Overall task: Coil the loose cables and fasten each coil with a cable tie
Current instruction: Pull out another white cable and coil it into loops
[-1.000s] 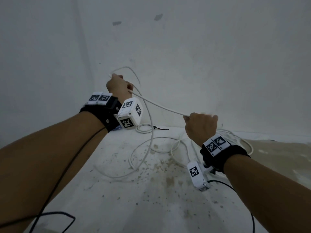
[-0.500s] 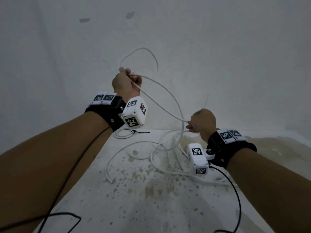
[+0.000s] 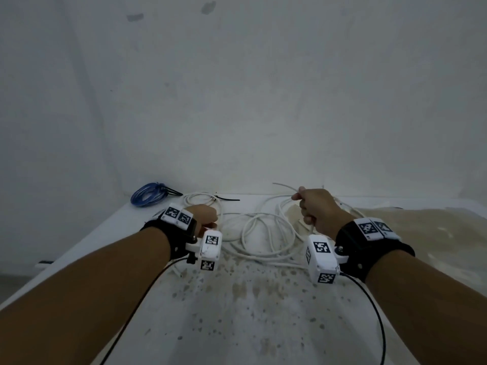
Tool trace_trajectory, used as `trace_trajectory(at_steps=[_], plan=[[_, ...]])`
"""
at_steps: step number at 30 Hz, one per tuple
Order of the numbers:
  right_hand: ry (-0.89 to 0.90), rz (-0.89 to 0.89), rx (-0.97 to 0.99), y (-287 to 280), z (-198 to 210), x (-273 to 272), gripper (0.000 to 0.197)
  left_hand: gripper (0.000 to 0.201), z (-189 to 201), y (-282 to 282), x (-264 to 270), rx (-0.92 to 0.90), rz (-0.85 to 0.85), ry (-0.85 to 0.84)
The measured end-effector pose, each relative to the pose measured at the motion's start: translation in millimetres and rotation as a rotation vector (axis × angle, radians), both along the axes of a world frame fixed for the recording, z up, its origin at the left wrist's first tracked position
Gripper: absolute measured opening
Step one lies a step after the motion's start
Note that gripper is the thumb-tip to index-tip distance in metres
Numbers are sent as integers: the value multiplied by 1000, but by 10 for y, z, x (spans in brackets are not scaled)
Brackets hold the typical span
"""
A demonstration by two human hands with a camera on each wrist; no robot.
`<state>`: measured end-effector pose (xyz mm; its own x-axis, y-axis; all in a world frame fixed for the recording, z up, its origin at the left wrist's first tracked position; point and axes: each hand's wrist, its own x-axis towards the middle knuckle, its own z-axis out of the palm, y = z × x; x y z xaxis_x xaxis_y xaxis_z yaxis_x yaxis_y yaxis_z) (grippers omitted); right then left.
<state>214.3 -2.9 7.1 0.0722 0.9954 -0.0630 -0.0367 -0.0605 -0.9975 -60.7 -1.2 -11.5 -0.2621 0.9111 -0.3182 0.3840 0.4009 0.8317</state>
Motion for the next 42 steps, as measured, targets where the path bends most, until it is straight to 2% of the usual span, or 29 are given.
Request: trace_trajectory(at_steps=[1, 2, 3, 5, 6, 7, 9, 11, 14, 17, 21, 23, 24, 26, 28, 33, 38, 42], plan=[[99, 11, -9, 7, 46, -43, 36, 22, 10, -90, 21, -54, 29, -94], [217, 24, -21, 6, 104, -82, 35, 22, 30, -172, 66, -98, 4, -120], [351, 33, -33, 8, 165, -118, 35, 27, 61, -265, 133, -161, -81, -77], [602, 56, -54, -33, 320, -200, 37, 55, 126, -488, 301, -325, -311, -67], [703, 67, -56, -58, 393, -241, 38, 68, 142, -579, 385, -399, -378, -124], [780, 74, -53, -74, 458, -285, 39, 73, 125, -626, 458, -422, -377, -234], [869, 91, -36, -129, 561, -372, 40, 58, 116, -683, 592, -282, -234, -386], [830, 113, -4, -194, 605, -426, 39, 38, 165, -658, 688, -85, -76, -550], [512, 139, 104, -341, 566, -400, 33, 34, 296, -556, 737, 146, 127, -768], [246, 259, 219, -466, 429, -318, 34, 21, 503, -590, 727, 300, 222, -751], [104, 359, 226, -539, 217, -199, 34, 23, 693, -604, 493, 389, 336, -639], [105, 387, 211, -561, 176, -220, 32, 26, 723, -615, 343, 410, 290, -445], [98, 405, 221, -578, 184, -257, 31, 22, 712, -629, 294, 423, 213, -300], [52, 439, 269, -606, 249, -384, 30, 26, 692, -670, 246, 467, 61, -59], [-2, 462, 307, -623, 332, -540, 32, 25, 718, -737, 244, 518, -60, 26], [68, 410, 248, -569, 386, -817, 38, 21, 870, -792, 199, 653, -242, 81], [81, 382, 244, -526, 355, -875, 39, 26, 995, -854, 151, 602, -404, 118], [32, 413, 275, -556, 360, -888, 41, 21, 1045, -882, 193, 563, -392, 49]])
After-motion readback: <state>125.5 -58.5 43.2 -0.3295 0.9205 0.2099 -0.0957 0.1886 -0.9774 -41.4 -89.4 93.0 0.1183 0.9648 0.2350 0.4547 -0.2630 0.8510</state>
